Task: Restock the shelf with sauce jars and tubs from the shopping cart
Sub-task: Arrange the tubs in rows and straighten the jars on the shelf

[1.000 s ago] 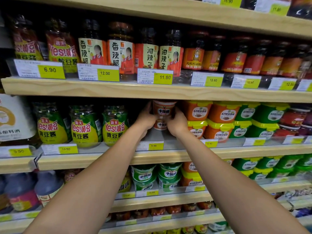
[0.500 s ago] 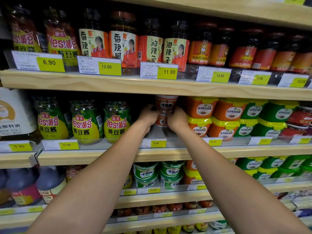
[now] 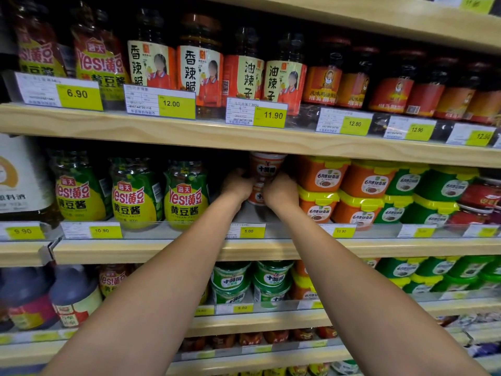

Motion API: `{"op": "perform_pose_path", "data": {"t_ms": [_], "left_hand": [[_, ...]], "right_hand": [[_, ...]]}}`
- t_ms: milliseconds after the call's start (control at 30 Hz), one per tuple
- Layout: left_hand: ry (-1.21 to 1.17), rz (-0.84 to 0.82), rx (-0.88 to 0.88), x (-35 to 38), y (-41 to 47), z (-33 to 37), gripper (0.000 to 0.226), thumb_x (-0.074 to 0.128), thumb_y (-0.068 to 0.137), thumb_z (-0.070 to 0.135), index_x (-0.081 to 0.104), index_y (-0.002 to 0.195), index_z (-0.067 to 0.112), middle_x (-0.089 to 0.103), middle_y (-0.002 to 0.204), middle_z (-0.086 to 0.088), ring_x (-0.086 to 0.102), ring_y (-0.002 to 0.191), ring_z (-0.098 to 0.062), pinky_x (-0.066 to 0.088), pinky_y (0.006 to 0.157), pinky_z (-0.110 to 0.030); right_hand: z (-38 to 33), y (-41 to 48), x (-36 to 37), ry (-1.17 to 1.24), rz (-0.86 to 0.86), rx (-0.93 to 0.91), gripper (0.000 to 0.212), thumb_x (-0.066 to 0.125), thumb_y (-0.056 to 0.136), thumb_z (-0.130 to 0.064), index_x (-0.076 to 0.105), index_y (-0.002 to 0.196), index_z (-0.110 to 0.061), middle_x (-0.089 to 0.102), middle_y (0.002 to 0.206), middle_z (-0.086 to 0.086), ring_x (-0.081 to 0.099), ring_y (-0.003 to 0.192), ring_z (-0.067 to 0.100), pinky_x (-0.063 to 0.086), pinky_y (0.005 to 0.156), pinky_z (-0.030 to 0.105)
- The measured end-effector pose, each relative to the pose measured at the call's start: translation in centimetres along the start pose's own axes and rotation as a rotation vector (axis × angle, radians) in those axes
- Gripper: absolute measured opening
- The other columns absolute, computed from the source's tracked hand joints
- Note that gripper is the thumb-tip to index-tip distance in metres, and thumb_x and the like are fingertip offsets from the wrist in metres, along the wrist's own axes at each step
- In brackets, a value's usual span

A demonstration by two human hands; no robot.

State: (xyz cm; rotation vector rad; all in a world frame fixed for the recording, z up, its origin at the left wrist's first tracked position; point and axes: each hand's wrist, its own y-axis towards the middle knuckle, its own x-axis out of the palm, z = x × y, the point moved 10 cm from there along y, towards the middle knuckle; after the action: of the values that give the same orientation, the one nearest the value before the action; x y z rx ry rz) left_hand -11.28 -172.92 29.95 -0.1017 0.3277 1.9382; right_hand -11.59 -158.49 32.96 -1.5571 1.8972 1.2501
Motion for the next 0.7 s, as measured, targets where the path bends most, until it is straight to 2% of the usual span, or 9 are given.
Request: {"op": "perform_pose_path", "data": {"t_ms": [100, 267, 367, 433, 533, 600, 700], "left_hand": [[0.043, -0.016, 0.006, 0.0, -0.2, 0.2, 0.041, 0.068, 0.095, 0.033, 0.067, 0.13, 0.01, 0.068, 0.129, -0.013, 0.064, 0.118, -0.028, 0.052, 0.1, -0.038], [0.168, -0.032, 0.064, -0.9, -1.7, 1.9, 0.036, 0.063, 0.097, 0.033, 0.069, 0.126, 0.011, 0.069, 0.127, -0.013, 0.064, 0.117, -0.03, 0.051, 0.094, -0.035], [0.308, -0.053, 0.083, -1.3, -3.4, 3.0, 0.032, 0.058, 0.099, 0.029, 0.069, 0.124, 0.013, 0.068, 0.128, -0.014, 0.064, 0.114, -0.033, 0.051, 0.089, -0.034], [0.367, -0.082, 0.093, -1.7, -4.7, 3.7, 0.03, 0.055, 0.097, 0.029, 0.07, 0.119, 0.014, 0.069, 0.124, -0.015, 0.065, 0.111, -0.034, 0.051, 0.085, -0.034], [0.404, -0.184, 0.136, -1.7, -7.3, 5.2, 0.032, 0.054, 0.093, 0.033, 0.071, 0.111, 0.014, 0.071, 0.119, -0.014, 0.065, 0.109, -0.034, 0.052, 0.086, -0.035], [0.44, -0.22, 0.167, -1.8, -9.2, 5.8, 0.028, 0.055, 0.096, 0.028, 0.068, 0.119, 0.017, 0.069, 0.125, -0.01, 0.064, 0.113, -0.031, 0.051, 0.09, -0.034], [0.451, -0.222, 0.238, -2.2, -11.3, 5.7, 0.038, 0.059, 0.093, 0.022, 0.061, 0.131, 0.027, 0.067, 0.129, -0.005, 0.062, 0.117, -0.03, 0.051, 0.097, -0.039]], "right_hand": [[0.0, 0.0, 0.3, 0.007, -0.021, 0.02, 0.039, 0.05, 0.101, -0.025, 0.053, 0.129, 0.001, 0.058, 0.133, 0.022, 0.054, 0.123, 0.039, 0.044, 0.095, 0.037], [0.0, -0.5, 0.9, 0.154, -0.089, 0.03, 0.042, 0.053, 0.098, -0.026, 0.054, 0.131, -0.001, 0.058, 0.133, 0.024, 0.053, 0.124, 0.041, 0.047, 0.099, 0.044], [-0.4, -1.4, 0.6, 0.163, -0.133, -0.007, 0.032, 0.052, 0.096, -0.022, 0.063, 0.12, -0.002, 0.063, 0.124, 0.026, 0.057, 0.117, 0.044, 0.046, 0.099, 0.048], [-0.8, -2.5, 0.0, 0.15, -0.163, -0.037, 0.028, 0.053, 0.095, -0.022, 0.065, 0.114, -0.005, 0.065, 0.118, 0.024, 0.058, 0.114, 0.043, 0.046, 0.098, 0.043], [-1.1, -4.9, -1.1, 0.115, -0.199, -0.08, 0.045, 0.052, 0.089, -0.034, 0.06, 0.125, -0.009, 0.059, 0.13, 0.023, 0.047, 0.125, 0.042, 0.039, 0.105, 0.042], [-1.0, -6.4, -2.7, 0.136, -0.154, -0.094, 0.052, 0.062, 0.086, -0.033, 0.057, 0.131, -0.008, 0.055, 0.135, 0.022, 0.043, 0.13, 0.04, 0.038, 0.108, 0.042], [0.0, -8.6, -5.1, 0.077, -0.115, -0.102, 0.059, 0.071, 0.08, -0.028, 0.054, 0.133, -0.008, 0.054, 0.134, 0.017, 0.047, 0.126, 0.035, 0.041, 0.106, 0.042]]}}
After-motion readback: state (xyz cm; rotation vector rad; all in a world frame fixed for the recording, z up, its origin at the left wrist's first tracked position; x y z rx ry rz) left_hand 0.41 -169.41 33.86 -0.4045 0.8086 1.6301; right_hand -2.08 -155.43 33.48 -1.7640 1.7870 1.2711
